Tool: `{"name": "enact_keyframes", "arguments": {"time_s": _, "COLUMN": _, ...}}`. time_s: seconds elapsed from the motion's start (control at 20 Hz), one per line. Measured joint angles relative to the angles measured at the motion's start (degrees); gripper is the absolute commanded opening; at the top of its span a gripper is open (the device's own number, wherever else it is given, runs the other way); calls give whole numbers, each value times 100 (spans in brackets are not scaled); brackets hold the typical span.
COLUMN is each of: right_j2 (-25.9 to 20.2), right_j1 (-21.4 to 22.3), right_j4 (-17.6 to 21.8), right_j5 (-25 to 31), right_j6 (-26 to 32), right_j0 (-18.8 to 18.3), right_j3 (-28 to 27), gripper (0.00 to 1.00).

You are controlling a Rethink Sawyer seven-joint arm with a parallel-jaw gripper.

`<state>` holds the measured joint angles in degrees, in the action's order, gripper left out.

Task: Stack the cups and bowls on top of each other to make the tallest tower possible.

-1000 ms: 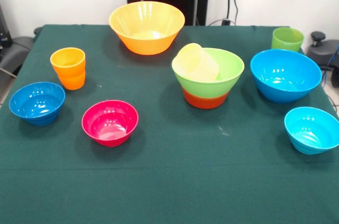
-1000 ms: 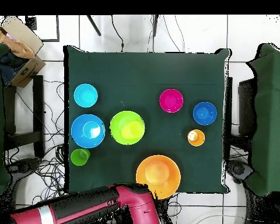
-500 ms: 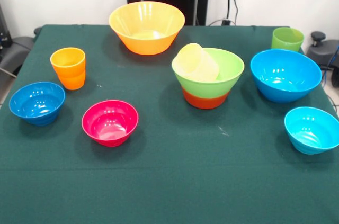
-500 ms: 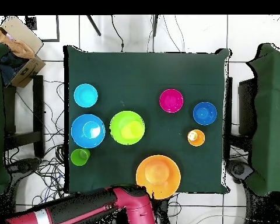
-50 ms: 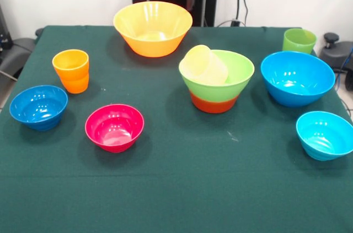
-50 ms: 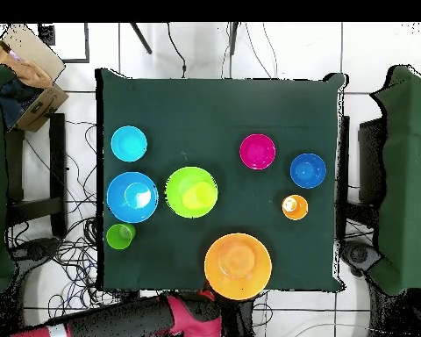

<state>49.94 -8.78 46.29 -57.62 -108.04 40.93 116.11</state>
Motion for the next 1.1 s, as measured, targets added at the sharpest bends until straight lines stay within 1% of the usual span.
{"name": "enact_keyframes", "arguments": {"time_s": 0.1, "right_j2": 80, "right_j1": 11, "right_j4": -156, "right_j5": 1, "right_j6": 4, "right_j0": 295, "right_j3": 90, "gripper": 100}}
{"name": "enact_keyframes", "arguments": {"time_s": 0.25, "right_j2": 177, "right_j1": 58, "right_j4": -166, "right_j5": 35, "right_j6": 4, "right_j0": 659, "right_j3": 150, "gripper": 100}}
{"name": "enact_keyframes", "arguments": {"time_s": 0.5, "right_j2": 330, "right_j1": 134, "right_j4": -165, "right_j5": 195, "right_j6": 4, "right_j0": 1072, "right_j3": 168, "gripper": 100}}
{"name": "enact_keyframes", "arguments": {"time_s": 0.7, "right_j2": 438, "right_j1": 182, "right_j4": -167, "right_j5": 367, "right_j6": 4, "right_j0": 1243, "right_j3": 168, "gripper": 100}}
{"name": "enact_keyframes", "arguments": {"time_s": 0.9, "right_j2": 482, "right_j1": 242, "right_j4": -160, "right_j5": 537, "right_j6": 4, "right_j0": 1274, "right_j3": 168, "gripper": 100}}
{"name": "enact_keyframes", "arguments": {"time_s": 1.05, "right_j2": 483, "right_j1": 301, "right_j4": -1, "right_j5": 604, "right_j6": 4, "right_j0": 1225, "right_j3": 167, "gripper": 100}}
{"name": "enact_keyframes", "arguments": {"time_s": 1.1, "right_j2": 485, "right_j1": 345, "right_j4": 126, "right_j5": 603, "right_j6": 4, "right_j0": 1160, "right_j3": 165, "gripper": 100}}
